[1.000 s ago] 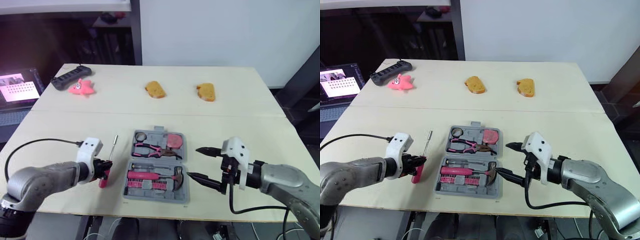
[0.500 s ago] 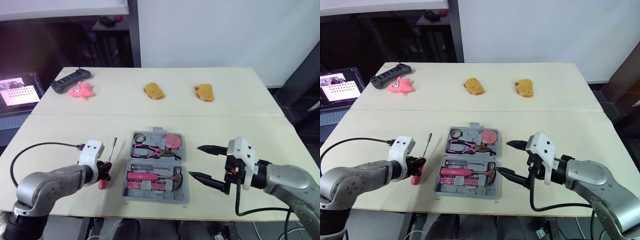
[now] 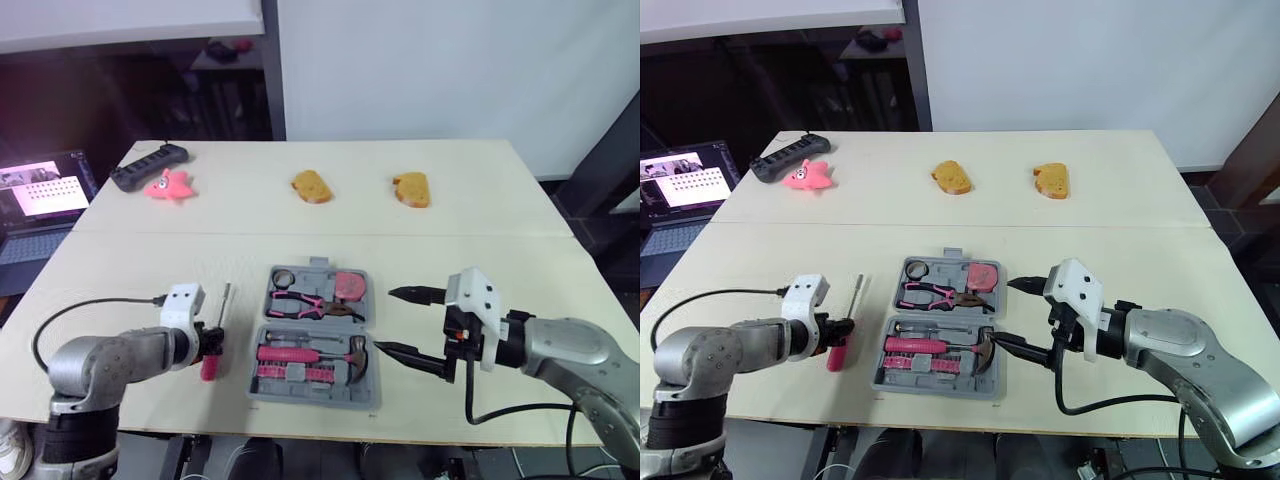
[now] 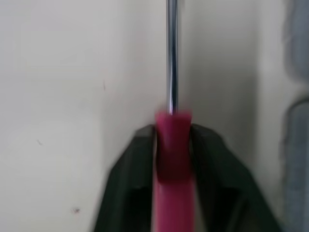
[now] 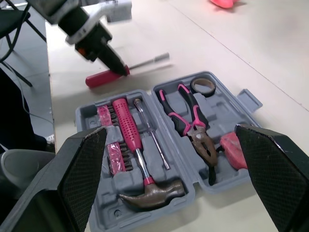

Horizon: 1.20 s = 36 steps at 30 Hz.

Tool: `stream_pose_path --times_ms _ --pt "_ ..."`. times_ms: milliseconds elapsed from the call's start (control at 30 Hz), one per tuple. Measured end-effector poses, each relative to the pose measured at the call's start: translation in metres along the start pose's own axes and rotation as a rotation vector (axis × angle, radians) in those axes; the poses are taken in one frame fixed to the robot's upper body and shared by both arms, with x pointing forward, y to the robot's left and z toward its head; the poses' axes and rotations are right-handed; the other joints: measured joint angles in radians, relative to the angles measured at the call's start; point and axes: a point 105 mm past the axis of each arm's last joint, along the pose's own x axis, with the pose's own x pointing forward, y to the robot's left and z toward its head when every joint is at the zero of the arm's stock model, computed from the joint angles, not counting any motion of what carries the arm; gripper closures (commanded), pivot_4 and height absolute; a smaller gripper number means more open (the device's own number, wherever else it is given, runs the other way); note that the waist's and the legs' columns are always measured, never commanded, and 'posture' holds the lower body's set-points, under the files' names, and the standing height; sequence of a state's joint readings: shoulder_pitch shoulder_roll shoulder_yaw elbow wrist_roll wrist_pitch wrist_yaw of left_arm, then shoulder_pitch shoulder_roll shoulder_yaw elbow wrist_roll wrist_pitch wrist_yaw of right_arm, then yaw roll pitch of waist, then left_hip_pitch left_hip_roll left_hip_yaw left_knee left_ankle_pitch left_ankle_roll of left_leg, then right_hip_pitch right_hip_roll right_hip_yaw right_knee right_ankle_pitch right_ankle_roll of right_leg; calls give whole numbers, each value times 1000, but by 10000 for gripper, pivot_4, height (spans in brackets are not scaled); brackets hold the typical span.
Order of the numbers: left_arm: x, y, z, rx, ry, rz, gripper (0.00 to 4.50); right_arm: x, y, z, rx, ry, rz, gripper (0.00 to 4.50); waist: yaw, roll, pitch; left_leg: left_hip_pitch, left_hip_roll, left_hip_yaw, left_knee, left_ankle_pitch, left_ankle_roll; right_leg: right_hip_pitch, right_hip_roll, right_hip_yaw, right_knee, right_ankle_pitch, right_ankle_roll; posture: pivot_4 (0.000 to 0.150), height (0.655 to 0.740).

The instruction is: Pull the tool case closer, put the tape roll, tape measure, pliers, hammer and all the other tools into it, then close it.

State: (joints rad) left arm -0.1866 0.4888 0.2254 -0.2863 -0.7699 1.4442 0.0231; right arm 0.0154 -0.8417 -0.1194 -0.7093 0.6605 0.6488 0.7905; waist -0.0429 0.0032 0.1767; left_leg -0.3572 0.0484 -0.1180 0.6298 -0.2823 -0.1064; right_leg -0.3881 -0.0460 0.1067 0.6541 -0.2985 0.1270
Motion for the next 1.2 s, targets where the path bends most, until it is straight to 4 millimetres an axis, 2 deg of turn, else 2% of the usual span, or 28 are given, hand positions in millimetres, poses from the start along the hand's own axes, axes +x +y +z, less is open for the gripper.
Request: stream_pose_path --times_ms 100,133,267,433,600,733,833,1000,1200 --pt "1 -6 1 24 -20 -30 2934 0 0 -1 3 2 -4 0 1 1 0 1 0 0 0 0 0 0 0 0 -1 0 0 1500 7400" --pt "1 -7 2 28 -30 -32 423 0 0 -1 5 3 -6 0 0 1 0 1 0 0 0 0 0 0 0 0 -1 0 0 1500 7400" --pt "0 -2 8 44 -69 -6 423 0 0 -3 15 8 -9 0 -1 1 0 0 0 0 0 0 0 0 0 0 -1 0 0 1500 7400" --pt "-11 19 13 88 -108 100 423 -1 0 -3 24 9 -14 0 -2 -8 5 -3 1 0 0 0 0 -2 0 0 -2 1 1 1500 7400" --pt "-35 13 34 110 -276 131 423 -1 0 -3 25 8 -14 0 6 -13 7 -12 1 0 2 1 -1 -7 -1 -1 -5 2 3 1500 7400" --pt "-43 10 36 80 -382 146 423 -1 0 -4 27 9 -15 0 6 -14 8 -13 0 0 2 1 -1 -8 -1 -1 -5 2 3 1500 7400" --pt "-40 7 24 89 -381 147 423 -1 0 -4 29 11 -15 0 3 -15 9 -13 0 0 2 1 -1 -9 0 -1 -5 2 3 1500 7400" --pt "-22 10 7 87 -325 187 423 -1 -2 -4 32 12 -20 0 7 -17 10 -14 0 0 3 1 -1 -9 0 -1 -5 2 2 1500 7400" --pt "-3 10 0 148 -283 217 423 -1 -3 -3 31 11 -23 0 6 -17 10 -14 0 0 2 1 -1 -9 0 -1 -5 2 2 1500 7400"
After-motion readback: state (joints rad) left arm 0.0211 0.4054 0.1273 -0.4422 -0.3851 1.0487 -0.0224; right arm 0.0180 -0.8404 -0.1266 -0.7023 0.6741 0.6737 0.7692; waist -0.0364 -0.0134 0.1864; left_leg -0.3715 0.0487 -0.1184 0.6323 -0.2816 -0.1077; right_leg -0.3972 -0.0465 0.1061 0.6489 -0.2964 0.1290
